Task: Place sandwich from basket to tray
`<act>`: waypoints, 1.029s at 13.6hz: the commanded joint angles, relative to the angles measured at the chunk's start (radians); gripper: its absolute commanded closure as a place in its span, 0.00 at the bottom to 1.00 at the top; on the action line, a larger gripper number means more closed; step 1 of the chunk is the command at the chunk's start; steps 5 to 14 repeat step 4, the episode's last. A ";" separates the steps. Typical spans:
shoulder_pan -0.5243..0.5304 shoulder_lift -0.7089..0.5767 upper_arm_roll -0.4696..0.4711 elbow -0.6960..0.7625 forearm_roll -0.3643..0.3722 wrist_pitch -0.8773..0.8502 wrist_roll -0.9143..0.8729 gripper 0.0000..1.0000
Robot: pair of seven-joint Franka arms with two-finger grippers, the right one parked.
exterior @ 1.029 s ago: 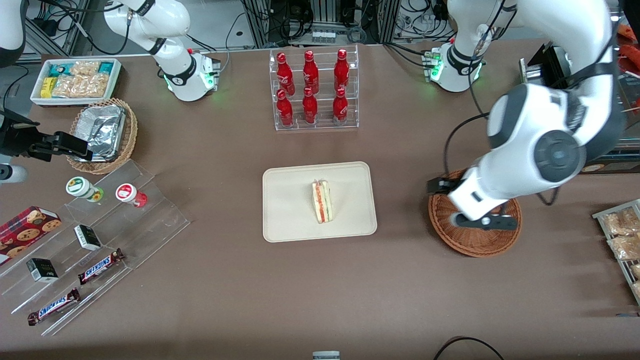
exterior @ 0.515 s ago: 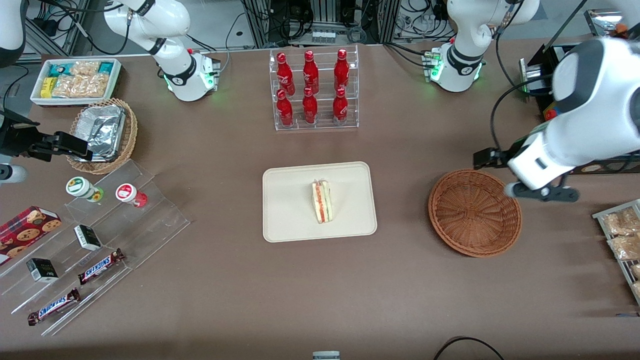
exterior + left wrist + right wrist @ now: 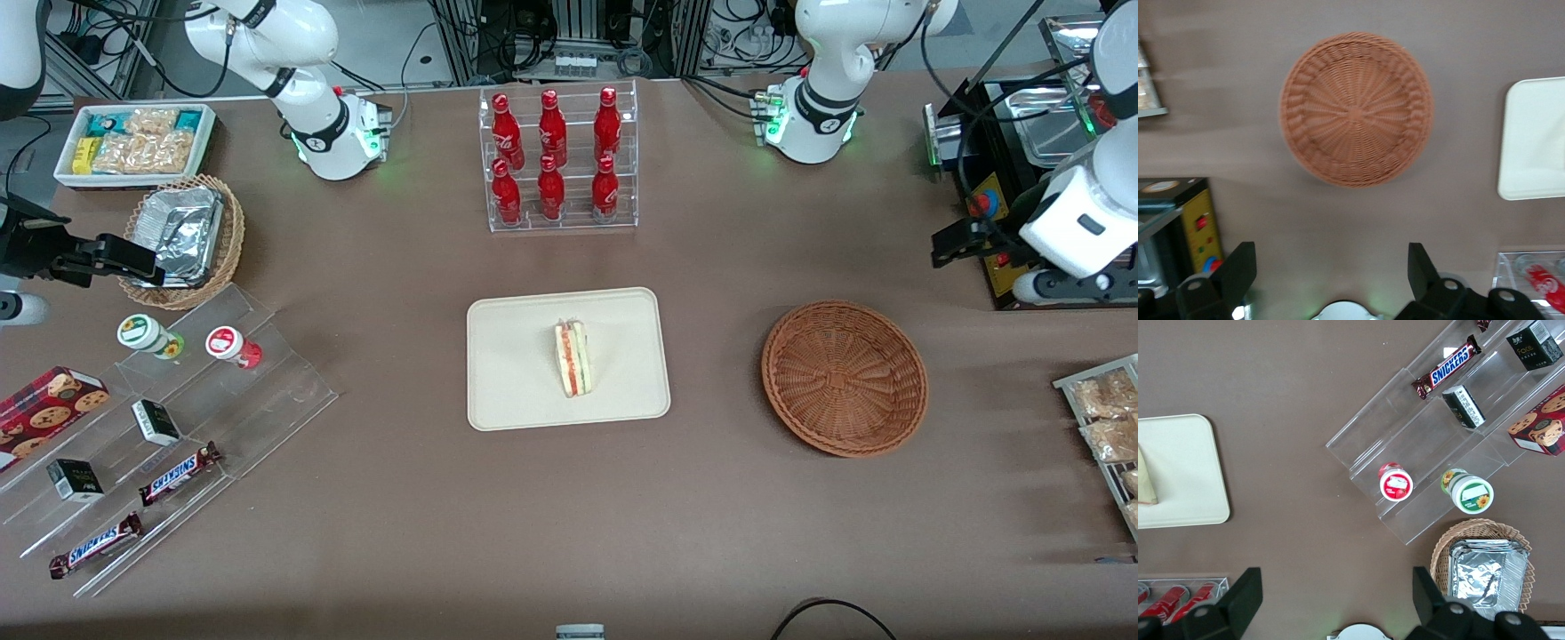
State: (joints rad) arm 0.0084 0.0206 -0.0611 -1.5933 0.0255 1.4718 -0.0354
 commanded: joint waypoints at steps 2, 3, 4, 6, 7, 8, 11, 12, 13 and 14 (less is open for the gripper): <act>0.054 -0.037 -0.022 0.010 0.027 -0.067 0.097 0.00; 0.054 -0.036 -0.020 0.009 0.022 -0.062 0.094 0.00; 0.054 -0.036 -0.020 0.006 0.021 -0.058 0.089 0.00; 0.054 -0.036 -0.020 0.006 0.021 -0.058 0.089 0.00; 0.054 -0.036 -0.020 0.006 0.021 -0.058 0.089 0.00; 0.054 -0.036 -0.020 0.006 0.021 -0.058 0.089 0.00; 0.054 -0.036 -0.020 0.006 0.021 -0.058 0.089 0.00; 0.054 -0.036 -0.020 0.006 0.021 -0.058 0.089 0.00; 0.054 -0.036 -0.020 0.006 0.021 -0.058 0.089 0.00; 0.054 -0.036 -0.020 0.006 0.021 -0.058 0.089 0.00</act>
